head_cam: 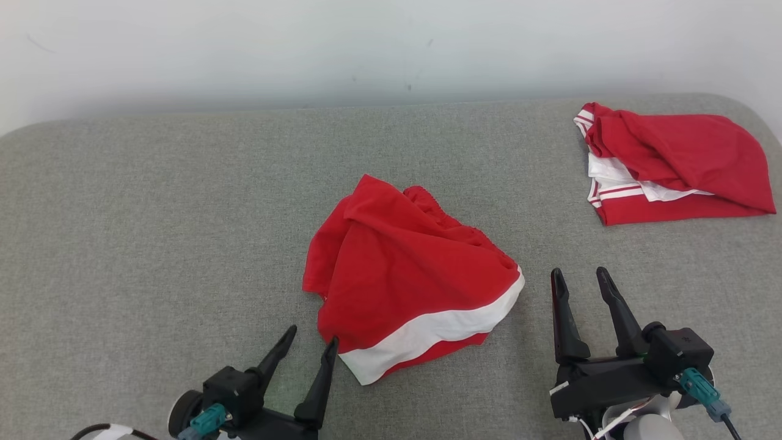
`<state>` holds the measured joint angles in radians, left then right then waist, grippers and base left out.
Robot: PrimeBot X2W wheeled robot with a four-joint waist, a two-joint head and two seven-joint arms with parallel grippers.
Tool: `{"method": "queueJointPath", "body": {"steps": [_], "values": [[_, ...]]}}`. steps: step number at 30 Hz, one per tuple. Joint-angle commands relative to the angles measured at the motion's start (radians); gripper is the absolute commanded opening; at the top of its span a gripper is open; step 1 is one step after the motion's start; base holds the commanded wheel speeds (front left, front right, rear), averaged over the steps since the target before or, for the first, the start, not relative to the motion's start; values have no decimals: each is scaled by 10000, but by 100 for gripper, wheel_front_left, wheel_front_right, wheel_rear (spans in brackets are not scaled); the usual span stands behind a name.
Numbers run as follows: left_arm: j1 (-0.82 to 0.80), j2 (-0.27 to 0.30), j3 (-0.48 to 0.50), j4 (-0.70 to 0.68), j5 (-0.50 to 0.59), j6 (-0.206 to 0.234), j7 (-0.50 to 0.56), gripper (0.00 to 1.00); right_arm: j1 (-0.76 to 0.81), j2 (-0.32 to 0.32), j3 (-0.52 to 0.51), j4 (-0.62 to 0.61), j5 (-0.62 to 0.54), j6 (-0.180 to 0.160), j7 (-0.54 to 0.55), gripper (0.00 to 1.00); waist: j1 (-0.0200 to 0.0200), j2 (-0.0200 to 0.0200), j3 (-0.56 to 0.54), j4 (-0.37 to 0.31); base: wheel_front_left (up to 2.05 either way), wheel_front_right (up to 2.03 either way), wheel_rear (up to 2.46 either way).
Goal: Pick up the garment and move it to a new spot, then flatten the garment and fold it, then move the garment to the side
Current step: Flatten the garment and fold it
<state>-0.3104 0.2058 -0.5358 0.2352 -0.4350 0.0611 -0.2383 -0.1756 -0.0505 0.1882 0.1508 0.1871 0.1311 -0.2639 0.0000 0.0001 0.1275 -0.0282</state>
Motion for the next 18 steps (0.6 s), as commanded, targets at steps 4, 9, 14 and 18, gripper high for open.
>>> {"method": "queueJointPath", "body": {"steps": [4,9,14,18], "values": [[104,-84,-149,425,-125,-187,47,100,-119,1,78,42,60,-8,-9,100,0,-1,-2,-30,0,0,0],[-249,-203,-246,1310,-193,-423,23,100,-140,-3,234,102,129,-8,-9,100,0,-1,-23,-261,0,0,0],[-558,-292,-273,2190,-263,-569,-32,100,-158,-1,292,89,151,-8,-9,100,0,-1,-12,-632,0,0,0],[-924,-406,-254,2838,-312,-761,-104,100,-163,1,271,75,139,-8,-9,100,0,-1,114,-931,0,0,0]]}}
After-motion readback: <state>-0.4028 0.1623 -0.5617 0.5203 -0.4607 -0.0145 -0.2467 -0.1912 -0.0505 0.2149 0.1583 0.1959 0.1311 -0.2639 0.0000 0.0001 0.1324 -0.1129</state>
